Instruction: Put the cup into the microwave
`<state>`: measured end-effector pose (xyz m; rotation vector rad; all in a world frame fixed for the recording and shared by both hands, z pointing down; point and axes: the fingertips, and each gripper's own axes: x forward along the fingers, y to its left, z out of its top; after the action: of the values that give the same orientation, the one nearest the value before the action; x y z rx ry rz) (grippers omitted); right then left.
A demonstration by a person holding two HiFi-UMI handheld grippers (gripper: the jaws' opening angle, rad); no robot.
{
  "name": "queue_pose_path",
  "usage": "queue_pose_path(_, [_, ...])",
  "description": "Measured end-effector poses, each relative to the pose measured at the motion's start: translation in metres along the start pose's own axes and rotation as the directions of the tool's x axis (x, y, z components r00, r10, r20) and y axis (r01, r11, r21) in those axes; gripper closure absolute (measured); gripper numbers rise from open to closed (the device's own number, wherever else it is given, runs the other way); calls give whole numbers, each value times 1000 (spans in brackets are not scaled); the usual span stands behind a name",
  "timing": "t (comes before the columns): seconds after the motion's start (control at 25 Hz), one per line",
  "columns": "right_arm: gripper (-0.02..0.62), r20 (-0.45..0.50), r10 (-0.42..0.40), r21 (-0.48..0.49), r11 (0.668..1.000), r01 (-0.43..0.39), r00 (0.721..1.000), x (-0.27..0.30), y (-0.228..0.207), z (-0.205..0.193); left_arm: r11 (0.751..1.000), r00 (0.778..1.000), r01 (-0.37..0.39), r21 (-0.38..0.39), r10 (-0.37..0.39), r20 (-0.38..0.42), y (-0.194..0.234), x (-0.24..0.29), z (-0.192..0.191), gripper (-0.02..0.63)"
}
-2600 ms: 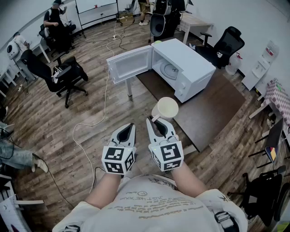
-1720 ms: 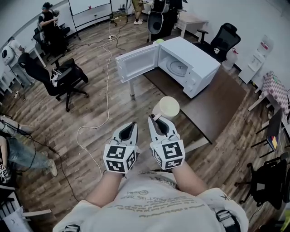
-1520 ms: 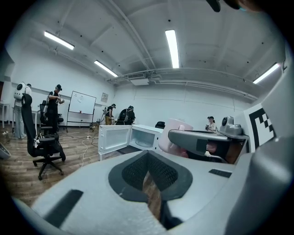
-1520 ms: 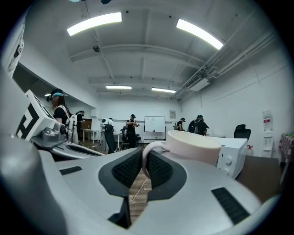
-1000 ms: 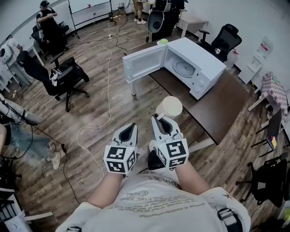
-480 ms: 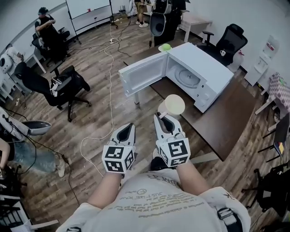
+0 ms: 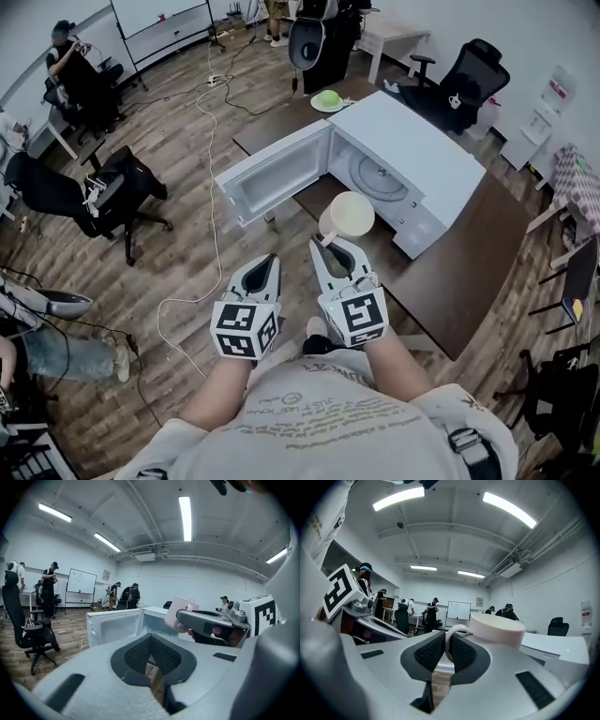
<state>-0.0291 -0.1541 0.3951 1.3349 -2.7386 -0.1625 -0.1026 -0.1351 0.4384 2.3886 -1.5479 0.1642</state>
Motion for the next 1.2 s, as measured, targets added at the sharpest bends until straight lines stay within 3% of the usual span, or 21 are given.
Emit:
queue_pose_path(0.4, [557,-33,40,6,999,-40,999,65,-68,-15,1000,1000,30,-9,-30,-8,12,111,37,592])
queue_pose_path(0.68, [557,-70,58,22,998,-56,996,98,-91,-39,999,999,30,-18,-30,-25,23,143,41,592])
queue_pose_path(0.92, [557,-78,21,-11,1000,-22,997,124,-102,-78,998,996,63,-1,-63,-65,38,162,40,592])
queue_pose_path(1.08, [557,-144,-50,2,999,51,988,137,-118,-117,996,995,82,28,-80,-67,47,171,50,592])
queue_pose_path(1.2, [554,-200,-101,-44,995,94,975,143,-128,-143,997,994,72,28,-70,-81,60,173,50,592])
